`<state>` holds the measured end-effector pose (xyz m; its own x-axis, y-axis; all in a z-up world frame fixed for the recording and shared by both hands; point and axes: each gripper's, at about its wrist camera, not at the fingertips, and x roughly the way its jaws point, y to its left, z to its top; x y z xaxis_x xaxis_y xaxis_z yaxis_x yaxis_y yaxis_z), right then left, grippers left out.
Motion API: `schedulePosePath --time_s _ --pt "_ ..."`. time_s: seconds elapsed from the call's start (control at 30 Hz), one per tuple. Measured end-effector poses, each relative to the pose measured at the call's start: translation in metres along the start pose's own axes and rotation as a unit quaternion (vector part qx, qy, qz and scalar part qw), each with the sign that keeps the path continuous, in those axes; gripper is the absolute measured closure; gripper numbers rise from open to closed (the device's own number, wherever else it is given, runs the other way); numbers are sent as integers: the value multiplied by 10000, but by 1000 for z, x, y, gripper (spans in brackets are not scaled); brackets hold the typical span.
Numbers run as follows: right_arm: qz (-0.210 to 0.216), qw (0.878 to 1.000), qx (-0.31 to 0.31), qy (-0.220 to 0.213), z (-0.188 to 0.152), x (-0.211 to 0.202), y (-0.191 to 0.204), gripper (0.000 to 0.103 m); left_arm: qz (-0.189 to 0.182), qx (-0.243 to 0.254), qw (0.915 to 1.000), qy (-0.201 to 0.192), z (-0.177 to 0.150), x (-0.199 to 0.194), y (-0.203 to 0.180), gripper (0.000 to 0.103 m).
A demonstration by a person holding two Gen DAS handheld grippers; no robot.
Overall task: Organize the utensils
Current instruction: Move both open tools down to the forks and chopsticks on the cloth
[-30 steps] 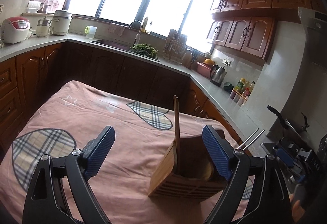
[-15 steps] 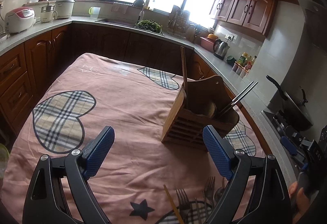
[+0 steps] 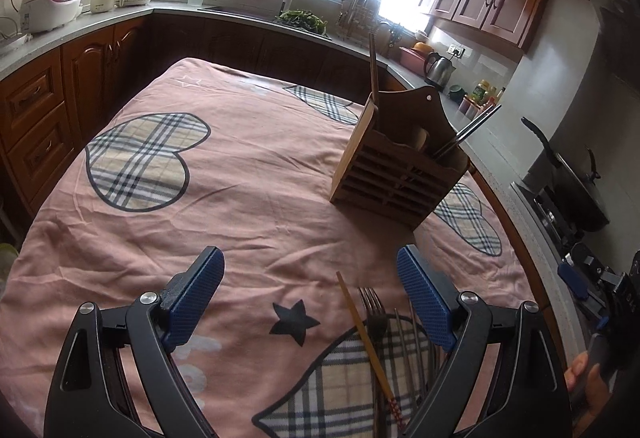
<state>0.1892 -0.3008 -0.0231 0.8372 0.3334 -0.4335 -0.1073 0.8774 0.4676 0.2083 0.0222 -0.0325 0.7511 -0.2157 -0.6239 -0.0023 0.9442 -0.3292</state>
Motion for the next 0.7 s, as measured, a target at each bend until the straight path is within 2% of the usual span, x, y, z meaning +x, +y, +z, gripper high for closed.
schedulePosePath --time_s 0.4,0.7 --pt "-181 9989 -109 413 -43 -2 -9 24 -20 -61 9996 265 -30 2 2 13" --pt "-236 9979 -95 595 -54 5 -14 24 47 -16 9992 391 -35 9 2 13"
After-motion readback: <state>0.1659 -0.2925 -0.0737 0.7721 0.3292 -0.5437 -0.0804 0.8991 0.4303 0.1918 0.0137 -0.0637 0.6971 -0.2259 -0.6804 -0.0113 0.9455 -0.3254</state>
